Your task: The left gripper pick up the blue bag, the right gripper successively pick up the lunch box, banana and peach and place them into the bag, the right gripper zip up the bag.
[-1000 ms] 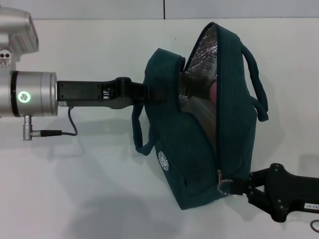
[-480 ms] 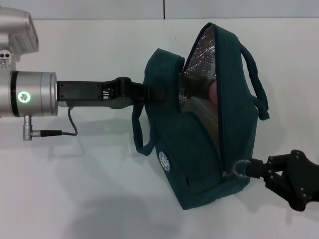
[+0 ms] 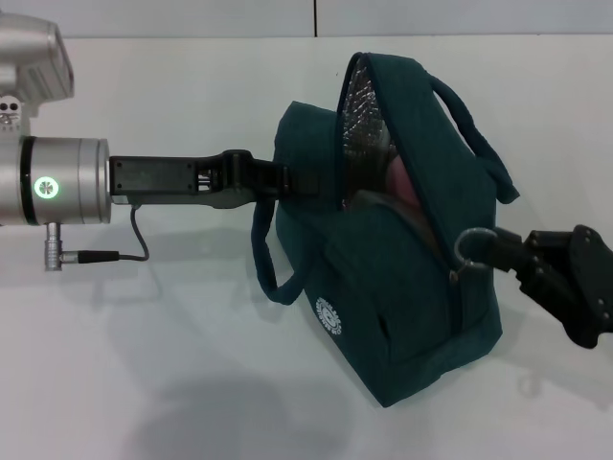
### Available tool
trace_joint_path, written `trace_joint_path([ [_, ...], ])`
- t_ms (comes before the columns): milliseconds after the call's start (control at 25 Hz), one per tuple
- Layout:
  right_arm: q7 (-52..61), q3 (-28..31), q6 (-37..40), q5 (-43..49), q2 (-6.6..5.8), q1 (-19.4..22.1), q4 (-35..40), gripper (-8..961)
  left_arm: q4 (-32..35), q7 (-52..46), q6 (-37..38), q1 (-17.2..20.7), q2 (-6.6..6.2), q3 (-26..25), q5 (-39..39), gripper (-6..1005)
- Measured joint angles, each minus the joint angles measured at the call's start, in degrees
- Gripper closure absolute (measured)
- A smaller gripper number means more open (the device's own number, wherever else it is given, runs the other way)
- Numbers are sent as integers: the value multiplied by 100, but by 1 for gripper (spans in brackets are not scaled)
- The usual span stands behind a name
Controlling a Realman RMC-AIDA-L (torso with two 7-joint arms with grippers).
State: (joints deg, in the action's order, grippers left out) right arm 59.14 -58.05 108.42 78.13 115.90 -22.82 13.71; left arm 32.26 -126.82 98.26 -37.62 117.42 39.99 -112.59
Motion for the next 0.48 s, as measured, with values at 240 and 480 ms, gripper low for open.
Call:
trace_joint_path([
  [240,-152,4,-17,-5,9,-232,-368,951,0,250,60,1,17,0,65,847],
  [480,-175,9,-24,-23,12,-254,-395,951,14,642,217,102,83,-1,371,846],
])
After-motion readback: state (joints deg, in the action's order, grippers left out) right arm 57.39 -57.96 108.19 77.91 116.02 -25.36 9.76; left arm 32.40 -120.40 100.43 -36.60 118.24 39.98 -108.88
